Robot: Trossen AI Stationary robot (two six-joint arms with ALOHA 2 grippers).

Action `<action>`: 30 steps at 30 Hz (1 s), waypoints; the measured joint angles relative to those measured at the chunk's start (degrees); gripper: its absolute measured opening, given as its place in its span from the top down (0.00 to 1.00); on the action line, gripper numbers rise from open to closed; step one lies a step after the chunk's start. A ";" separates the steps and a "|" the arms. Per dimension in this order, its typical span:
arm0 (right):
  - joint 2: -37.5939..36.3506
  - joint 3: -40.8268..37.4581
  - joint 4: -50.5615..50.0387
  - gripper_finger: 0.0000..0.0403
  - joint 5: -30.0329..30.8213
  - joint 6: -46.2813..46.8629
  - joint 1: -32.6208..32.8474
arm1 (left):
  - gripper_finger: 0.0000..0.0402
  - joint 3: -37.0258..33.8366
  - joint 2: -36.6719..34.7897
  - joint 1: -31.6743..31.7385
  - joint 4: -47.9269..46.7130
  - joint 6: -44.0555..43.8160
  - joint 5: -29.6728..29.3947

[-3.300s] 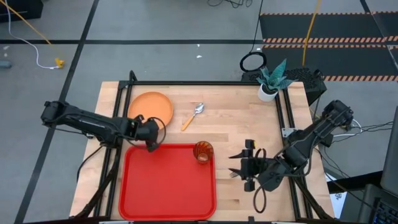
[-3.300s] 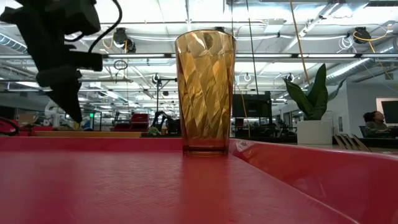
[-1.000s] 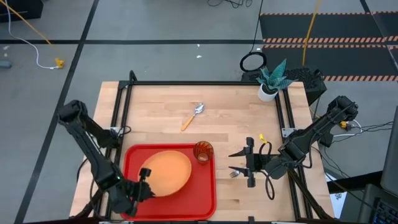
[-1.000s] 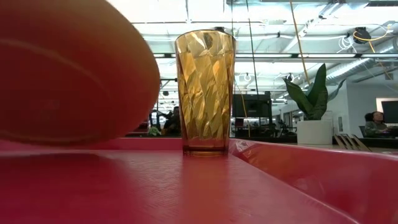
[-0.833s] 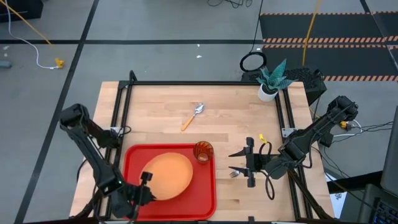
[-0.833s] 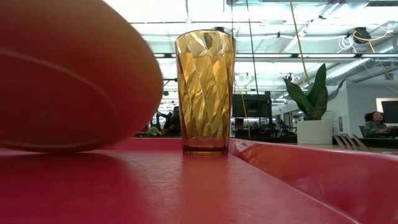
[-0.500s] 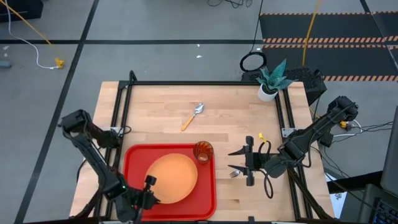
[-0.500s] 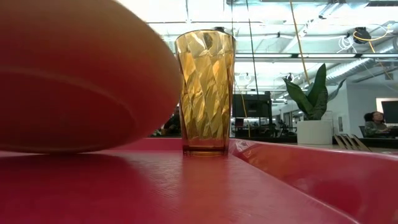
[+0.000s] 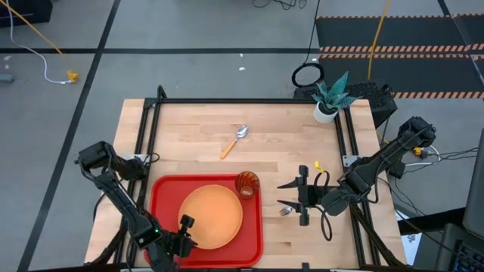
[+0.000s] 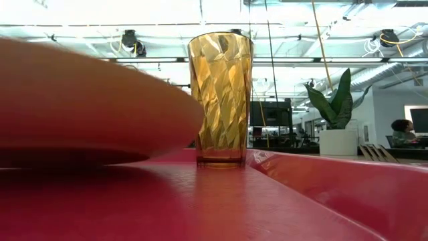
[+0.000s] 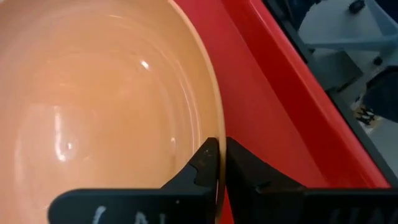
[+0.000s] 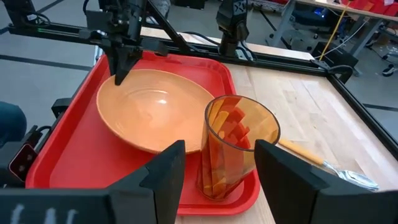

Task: Pick and place plate/cup/fork/spoon on tray
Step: Put the orange plate on the red serving tray to the bottom of the orange cup

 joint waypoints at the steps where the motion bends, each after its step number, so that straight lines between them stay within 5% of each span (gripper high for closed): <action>1: 0.00 0.00 0.02 0.54 0.00 0.15 0.00 | 0.96 0.00 0.10 0.01 -0.02 0.01 0.31; 20: 0.00 0.00 0.02 0.54 -0.84 3.15 0.04 | 0.78 0.00 -0.31 1.68 2.81 -0.46 0.88; 30: 0.00 0.04 -4.79 0.54 -7.52 14.95 2.91 | 0.78 0.00 -10.56 1.20 -3.31 -7.15 0.43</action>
